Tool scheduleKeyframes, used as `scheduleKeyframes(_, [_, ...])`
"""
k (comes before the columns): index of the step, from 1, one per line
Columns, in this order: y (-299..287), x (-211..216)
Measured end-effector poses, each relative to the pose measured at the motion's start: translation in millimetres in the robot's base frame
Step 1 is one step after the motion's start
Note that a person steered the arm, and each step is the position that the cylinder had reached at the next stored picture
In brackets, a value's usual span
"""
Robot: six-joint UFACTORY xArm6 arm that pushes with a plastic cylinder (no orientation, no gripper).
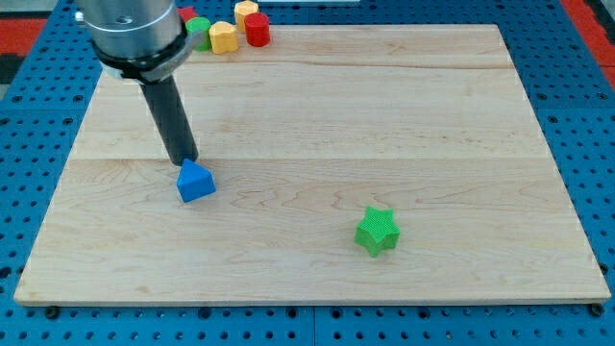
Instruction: Move the blue triangle towards the center left
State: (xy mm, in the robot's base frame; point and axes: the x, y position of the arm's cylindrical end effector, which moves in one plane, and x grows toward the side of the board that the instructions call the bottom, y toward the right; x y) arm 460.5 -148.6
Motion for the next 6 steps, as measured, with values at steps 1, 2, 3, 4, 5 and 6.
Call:
scheduleKeyframes(1, [-57.3, 56.4])
scheduleKeyframes(2, [-22.0, 94.6])
scheduleKeyframes(3, [43.7, 77.1])
scheduleKeyframes(4, [32.0, 40.0])
scheduleKeyframes(5, [-33.9, 20.2])
scheduleKeyframes(6, [-17.7, 22.7])
